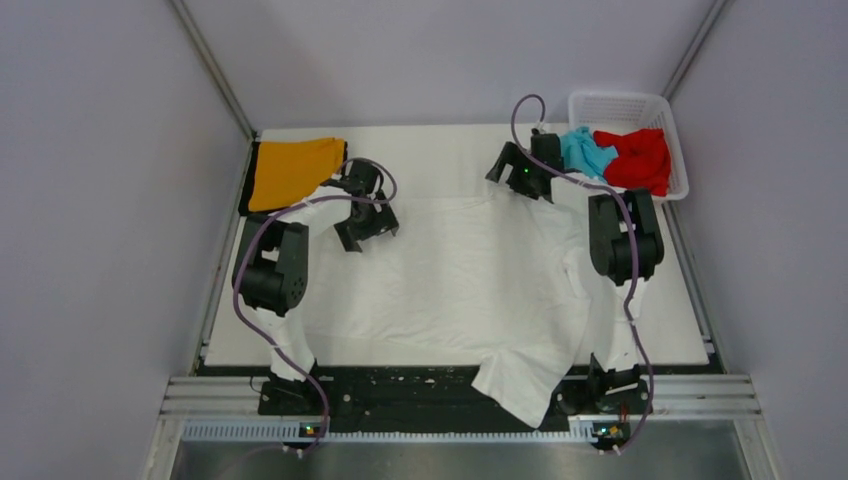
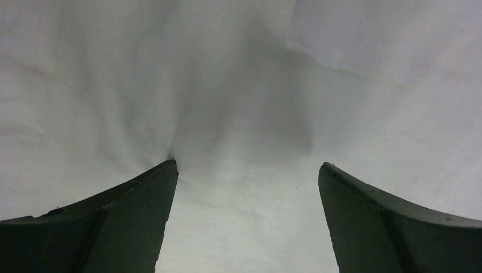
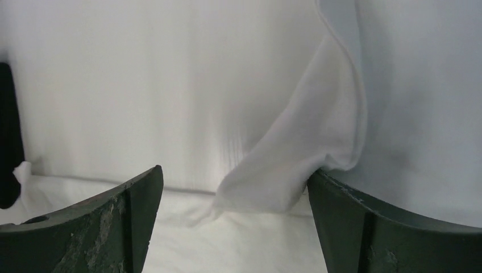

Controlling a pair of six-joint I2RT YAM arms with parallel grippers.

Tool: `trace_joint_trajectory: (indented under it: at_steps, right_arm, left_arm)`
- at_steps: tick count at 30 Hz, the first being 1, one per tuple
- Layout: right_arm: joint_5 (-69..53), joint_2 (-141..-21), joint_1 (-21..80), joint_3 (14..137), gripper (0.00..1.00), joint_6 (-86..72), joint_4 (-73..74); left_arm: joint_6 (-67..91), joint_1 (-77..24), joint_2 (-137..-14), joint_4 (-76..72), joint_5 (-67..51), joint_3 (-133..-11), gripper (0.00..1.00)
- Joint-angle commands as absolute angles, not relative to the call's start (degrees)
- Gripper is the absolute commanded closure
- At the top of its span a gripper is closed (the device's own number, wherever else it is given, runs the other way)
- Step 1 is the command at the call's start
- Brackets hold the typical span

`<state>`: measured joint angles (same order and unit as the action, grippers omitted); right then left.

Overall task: Fold and stack the t-shirts
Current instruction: Flatten out the tshirt

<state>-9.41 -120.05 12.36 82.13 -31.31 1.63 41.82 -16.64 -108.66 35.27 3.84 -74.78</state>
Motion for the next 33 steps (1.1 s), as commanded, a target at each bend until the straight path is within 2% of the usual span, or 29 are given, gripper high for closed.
trace_joint_trajectory:
  at_steps: [1,5,9,14,16,21,24,33]
  right_arm:
    - [-11.9,-123.2,12.9,85.7,0.06,-39.2,-10.7]
    - [-9.6,-128.3,13.3,91.0,0.05,-44.5,-19.6]
    - [-8.6,-136.2,13.5,101.4,0.06,-46.2,-21.3]
    - [-4.7,-142.5,13.6,116.1,0.06,-41.4,-10.9]
    - [-4.7,-141.7,13.5,117.9,0.06,-38.6,-7.6]
    - [-2.8,-133.5,14.0,112.8,0.04,-28.3,-1.6]
    - [-1.3,-127.0,14.4,105.5,0.02,-24.3,-0.1]
    - [-1.7,-106.0,16.4,72.2,0.01,-26.2,-0.9]
  left_arm:
    - [41.6,-16.7,-107.5,35.5,7.4,-73.9,0.01]
    - [41.7,-16.8,-106.6,34.8,6.8,-72.9,0.01]
    - [42.0,-16.8,-105.1,35.2,7.2,-72.4,0.01]
    - [41.9,-16.8,-104.4,35.3,7.2,-72.3,0.01]
    - [41.7,-16.8,-104.5,35.9,7.7,-73.1,0.01]
    - [41.0,-16.8,-105.3,35.3,6.7,-76.6,0.01]
    - [41.4,-16.7,-106.3,34.2,6.6,-79.2,0.01]
    - [41.4,-16.2,-111.8,30.7,8.0,-87.0,0.02]
